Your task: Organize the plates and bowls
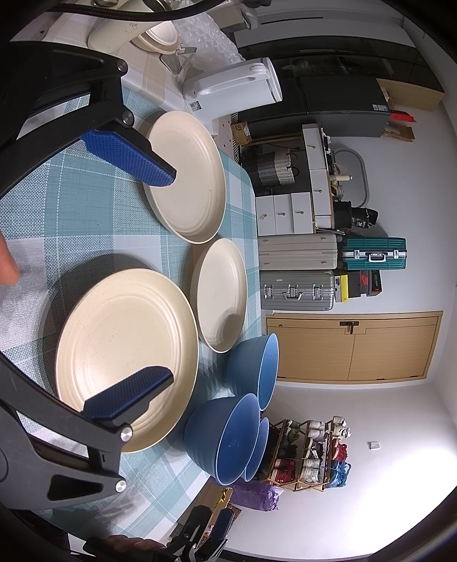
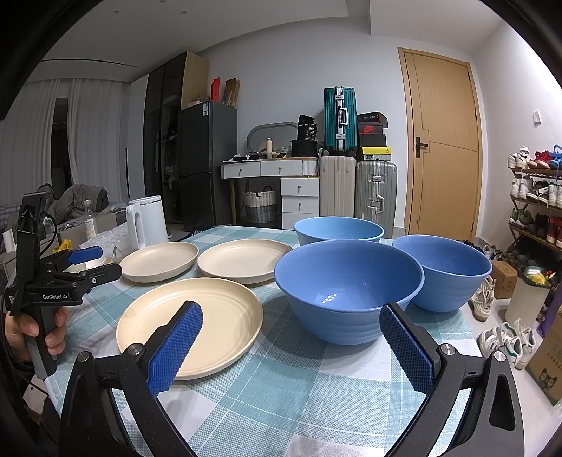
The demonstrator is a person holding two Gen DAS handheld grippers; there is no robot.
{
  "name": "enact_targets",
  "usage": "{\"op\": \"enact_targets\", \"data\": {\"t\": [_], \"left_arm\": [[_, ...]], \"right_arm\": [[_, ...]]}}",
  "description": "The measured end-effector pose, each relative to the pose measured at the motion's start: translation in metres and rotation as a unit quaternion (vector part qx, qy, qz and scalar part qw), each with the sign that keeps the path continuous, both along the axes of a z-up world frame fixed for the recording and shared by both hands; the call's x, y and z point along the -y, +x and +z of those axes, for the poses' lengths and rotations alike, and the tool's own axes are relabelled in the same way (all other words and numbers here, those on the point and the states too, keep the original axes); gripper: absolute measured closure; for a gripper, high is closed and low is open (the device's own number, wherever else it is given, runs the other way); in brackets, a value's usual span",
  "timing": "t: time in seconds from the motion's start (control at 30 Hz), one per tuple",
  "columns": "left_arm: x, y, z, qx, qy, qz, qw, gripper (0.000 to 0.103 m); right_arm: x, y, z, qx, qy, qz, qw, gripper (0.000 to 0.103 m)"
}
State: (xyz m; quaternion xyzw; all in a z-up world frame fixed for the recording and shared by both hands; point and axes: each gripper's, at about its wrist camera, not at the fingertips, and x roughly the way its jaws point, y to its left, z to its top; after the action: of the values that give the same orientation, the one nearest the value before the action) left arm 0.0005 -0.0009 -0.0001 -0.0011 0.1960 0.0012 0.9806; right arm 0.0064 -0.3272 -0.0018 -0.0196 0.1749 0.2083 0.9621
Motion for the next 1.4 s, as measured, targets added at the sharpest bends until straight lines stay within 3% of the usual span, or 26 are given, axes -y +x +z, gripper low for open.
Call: {"op": "enact_targets", "data": {"t": [1.4], "left_arm": [[0.0001,0.0003,-0.0001,-0.002,-0.001,-0.002,1.0000,0.001]], "right_arm": [[0.0010,0.0039,-0.0017,-0.001,0.000,-0.005,1.000,0.000]]}}
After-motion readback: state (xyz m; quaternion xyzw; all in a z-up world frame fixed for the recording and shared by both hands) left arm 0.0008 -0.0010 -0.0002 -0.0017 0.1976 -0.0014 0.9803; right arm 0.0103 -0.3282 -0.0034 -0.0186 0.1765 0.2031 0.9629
